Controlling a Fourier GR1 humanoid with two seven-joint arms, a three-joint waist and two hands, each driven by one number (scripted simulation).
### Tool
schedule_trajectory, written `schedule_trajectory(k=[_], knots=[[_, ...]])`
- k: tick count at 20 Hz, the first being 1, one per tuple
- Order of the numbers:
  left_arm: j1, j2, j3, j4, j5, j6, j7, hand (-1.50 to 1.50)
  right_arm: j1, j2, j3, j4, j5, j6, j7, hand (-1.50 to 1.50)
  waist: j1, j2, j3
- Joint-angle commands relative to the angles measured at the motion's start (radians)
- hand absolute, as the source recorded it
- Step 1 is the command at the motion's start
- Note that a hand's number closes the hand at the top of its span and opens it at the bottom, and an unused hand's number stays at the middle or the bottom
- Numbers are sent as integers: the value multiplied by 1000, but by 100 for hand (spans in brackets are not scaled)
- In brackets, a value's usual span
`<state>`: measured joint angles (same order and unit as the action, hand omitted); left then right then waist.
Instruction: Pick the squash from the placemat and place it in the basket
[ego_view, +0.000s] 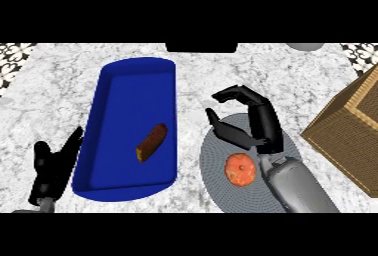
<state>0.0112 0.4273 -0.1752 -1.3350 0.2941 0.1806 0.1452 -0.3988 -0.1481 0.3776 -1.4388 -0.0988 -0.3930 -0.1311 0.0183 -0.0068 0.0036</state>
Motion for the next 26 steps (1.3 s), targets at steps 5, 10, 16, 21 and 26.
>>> schedule_trajectory(k=[5, 10, 16, 21, 26], knots=[[44, -49, -45, 29, -1, 0, 49, 0, -111, 57, 170, 180, 416, -346, 344, -150, -28, -7, -13], [85, -19, -20, 17, 6, -4, 59, 0, -182, -135, 183, 224, 594, -237, 627, -150, -68, -29, -18], [112, -18, 0, -6, 16, 8, 63, 0, -317, -253, 236, 79, 642, 92, 931, -150, -94, -47, -17], [119, -23, 0, -9, 19, 2, 67, 0, -393, -278, 247, -76, 513, 404, 1155, -150, -104, -41, -14], [145, -38, -6, -31, 6, 15, 49, 0, -435, -321, 212, -219, 344, 638, 1388, -150, -96, -32, -10]])
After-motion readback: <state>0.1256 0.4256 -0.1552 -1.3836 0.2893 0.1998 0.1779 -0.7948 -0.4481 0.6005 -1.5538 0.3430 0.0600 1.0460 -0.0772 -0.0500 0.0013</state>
